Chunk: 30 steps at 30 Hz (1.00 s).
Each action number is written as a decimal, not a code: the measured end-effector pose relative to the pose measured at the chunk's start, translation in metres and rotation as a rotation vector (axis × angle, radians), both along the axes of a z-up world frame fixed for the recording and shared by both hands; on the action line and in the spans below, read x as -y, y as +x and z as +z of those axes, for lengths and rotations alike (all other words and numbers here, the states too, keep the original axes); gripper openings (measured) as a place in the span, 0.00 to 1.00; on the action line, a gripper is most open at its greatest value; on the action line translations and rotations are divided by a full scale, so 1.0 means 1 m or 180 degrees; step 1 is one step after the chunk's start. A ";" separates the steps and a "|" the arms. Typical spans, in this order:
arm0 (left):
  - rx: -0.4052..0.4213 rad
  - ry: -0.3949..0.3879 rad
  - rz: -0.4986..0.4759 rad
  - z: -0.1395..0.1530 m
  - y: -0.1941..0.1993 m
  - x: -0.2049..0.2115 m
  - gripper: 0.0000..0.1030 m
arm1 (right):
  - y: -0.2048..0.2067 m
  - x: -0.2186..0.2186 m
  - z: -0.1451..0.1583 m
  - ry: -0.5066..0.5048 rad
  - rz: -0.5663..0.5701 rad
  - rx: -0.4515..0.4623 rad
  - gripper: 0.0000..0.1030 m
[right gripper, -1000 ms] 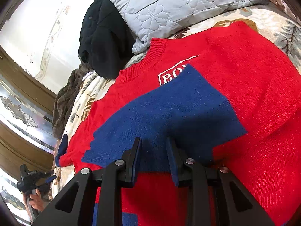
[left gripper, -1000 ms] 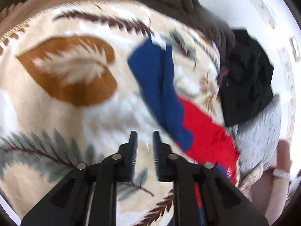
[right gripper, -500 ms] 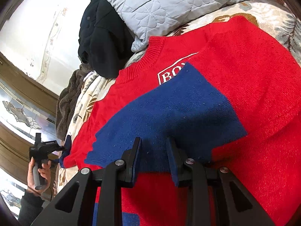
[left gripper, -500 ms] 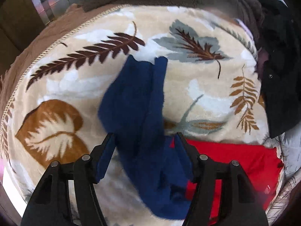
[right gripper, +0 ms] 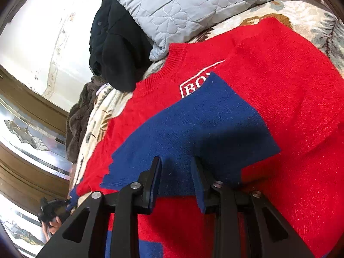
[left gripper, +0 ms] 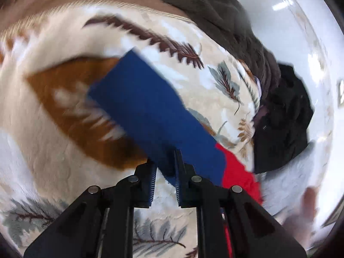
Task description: Fold small clothes
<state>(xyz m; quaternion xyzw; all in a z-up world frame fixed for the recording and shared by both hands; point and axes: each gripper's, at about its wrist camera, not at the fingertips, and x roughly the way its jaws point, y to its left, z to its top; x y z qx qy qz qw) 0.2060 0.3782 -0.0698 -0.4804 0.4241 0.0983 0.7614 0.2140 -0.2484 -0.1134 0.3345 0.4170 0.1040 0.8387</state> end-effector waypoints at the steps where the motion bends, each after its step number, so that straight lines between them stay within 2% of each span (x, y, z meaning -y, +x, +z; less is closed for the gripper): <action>1: 0.0060 -0.0093 0.0047 -0.002 -0.003 -0.002 0.24 | -0.001 0.001 0.002 0.0024 -0.0019 0.0026 0.34; 2: 0.0094 -0.0135 0.0070 -0.004 -0.002 -0.002 0.42 | -0.002 0.002 0.003 0.0038 -0.0040 0.0050 0.37; 4: 0.0098 -0.0141 0.0139 -0.003 0.006 0.001 0.59 | -0.003 0.004 0.006 0.0029 -0.0071 0.0086 0.42; 5: 0.0122 -0.0157 0.0149 -0.003 0.010 0.003 0.65 | -0.003 0.005 0.006 0.0024 -0.0074 0.0089 0.42; 6: 0.0137 -0.0185 0.0142 -0.004 0.018 0.007 0.65 | -0.003 0.005 0.006 0.0030 -0.0073 0.0089 0.42; 7: 0.0122 -0.0180 0.0169 -0.004 0.025 0.011 0.64 | -0.002 0.006 0.006 0.0040 -0.0069 0.0081 0.42; 8: 0.0109 -0.0156 0.0198 -0.005 0.028 0.011 0.52 | -0.002 0.006 0.006 0.0053 -0.0070 0.0081 0.42; 9: 0.0130 -0.0094 0.0226 -0.002 0.028 0.012 0.35 | -0.002 0.007 0.006 0.0059 -0.0074 0.0083 0.42; 10: 0.0135 -0.0067 0.0187 0.000 0.031 0.015 0.04 | -0.002 0.007 0.007 0.0057 -0.0077 0.0081 0.42; 12: 0.0143 -0.0005 0.0140 0.007 0.036 0.024 0.05 | -0.001 0.010 0.008 0.0035 -0.0097 0.0079 0.42; 15: 0.0288 0.0200 -0.0059 0.034 0.040 0.046 0.05 | -0.003 0.018 0.011 0.0027 -0.0184 0.0074 0.42; 24: 0.0710 0.0250 -0.0839 0.098 0.058 0.145 0.05 | -0.010 0.036 0.016 0.0046 -0.0305 0.0026 0.43; 30: 0.0726 0.0193 -0.1245 0.108 0.072 0.213 0.05 | -0.017 0.051 0.019 -0.0003 -0.0358 -0.0028 0.43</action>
